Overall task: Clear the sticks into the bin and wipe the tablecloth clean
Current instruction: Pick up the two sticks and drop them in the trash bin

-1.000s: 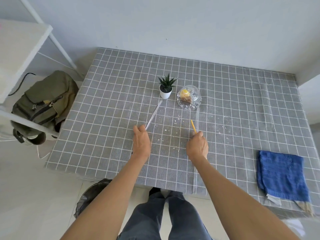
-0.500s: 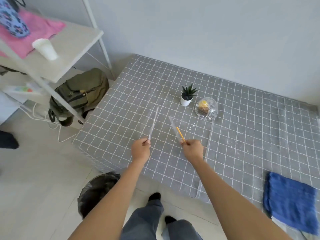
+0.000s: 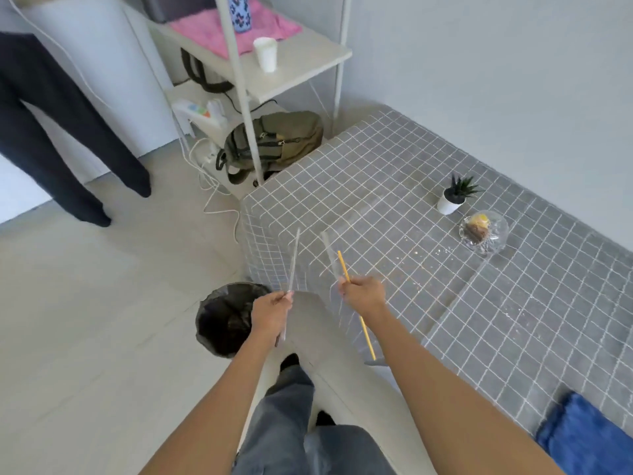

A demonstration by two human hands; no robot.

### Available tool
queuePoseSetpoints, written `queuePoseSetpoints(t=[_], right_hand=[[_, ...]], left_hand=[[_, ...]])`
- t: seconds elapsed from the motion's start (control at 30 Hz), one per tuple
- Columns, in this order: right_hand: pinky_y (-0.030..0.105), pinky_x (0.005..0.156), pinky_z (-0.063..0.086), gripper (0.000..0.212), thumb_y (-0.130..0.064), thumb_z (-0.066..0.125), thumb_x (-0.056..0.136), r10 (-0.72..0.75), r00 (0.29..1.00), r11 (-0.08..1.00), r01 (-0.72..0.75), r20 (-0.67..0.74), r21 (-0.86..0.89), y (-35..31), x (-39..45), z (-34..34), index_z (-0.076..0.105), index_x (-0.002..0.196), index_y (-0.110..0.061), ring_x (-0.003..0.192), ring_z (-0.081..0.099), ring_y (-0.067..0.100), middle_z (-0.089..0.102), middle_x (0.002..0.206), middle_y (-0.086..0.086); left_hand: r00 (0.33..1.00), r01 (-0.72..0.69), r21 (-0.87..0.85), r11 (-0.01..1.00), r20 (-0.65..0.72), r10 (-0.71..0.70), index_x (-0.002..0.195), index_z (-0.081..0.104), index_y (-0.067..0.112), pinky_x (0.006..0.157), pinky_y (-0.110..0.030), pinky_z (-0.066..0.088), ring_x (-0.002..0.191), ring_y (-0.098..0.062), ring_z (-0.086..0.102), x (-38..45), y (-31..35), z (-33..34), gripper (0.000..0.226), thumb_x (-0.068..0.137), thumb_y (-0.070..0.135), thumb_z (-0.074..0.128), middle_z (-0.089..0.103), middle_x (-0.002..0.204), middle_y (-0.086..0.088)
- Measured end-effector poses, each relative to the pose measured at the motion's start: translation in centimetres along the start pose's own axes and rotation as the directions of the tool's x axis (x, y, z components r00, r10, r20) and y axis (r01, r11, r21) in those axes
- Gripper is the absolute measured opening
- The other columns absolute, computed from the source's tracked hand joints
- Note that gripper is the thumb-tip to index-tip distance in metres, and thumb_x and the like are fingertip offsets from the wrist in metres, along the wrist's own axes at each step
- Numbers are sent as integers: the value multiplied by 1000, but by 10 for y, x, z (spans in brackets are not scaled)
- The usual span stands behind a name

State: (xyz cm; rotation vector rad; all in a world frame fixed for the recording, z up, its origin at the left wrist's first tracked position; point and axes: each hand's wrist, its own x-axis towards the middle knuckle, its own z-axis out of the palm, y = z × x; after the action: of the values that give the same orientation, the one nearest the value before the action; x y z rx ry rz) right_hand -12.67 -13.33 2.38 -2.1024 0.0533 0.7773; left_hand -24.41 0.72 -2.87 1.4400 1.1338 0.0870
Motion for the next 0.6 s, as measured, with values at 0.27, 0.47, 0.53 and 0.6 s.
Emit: queuePoseSetpoints(t=[0.27,0.47,0.53,0.6], right_hand=[[36,82,51,24,-25,70,78,50,982,999,-46,180,-24,10,-18,89,69,55,-16,71,62,21,68,68,8],[24,68,46,25,-12,70,77,109,967,993,-97,229,-61,-11,-37,145,66,54,-18,57,55,10,60,50,-5],[14,53,43,21,-4,66,81,153,959,988,-152,240,-24,-19,-38,162,66,61,-11,44,54,4,60,45,-6],[9,39,39,13,-3,63,85,189,952,981,-195,242,3,-26,-38,181,66,73,-3,41,55,1,62,54,-1]], left_hand=[[967,119,-204,972,-197,-160,102,70,-4,88,-35,52,81,-21,63,-23,-54,-86,17,89,4,62,67,85,-7],[957,172,-232,957,-193,-218,103,70,-5,89,-38,53,77,-18,65,-10,-78,-147,19,87,4,65,67,82,-4],[958,189,-246,951,-166,-233,102,71,-3,88,-36,54,76,-18,65,-2,-83,-166,18,86,4,66,68,82,-5],[963,202,-253,946,-125,-239,102,71,0,87,-35,54,79,-21,66,8,-86,-186,18,85,6,68,69,84,-7]])
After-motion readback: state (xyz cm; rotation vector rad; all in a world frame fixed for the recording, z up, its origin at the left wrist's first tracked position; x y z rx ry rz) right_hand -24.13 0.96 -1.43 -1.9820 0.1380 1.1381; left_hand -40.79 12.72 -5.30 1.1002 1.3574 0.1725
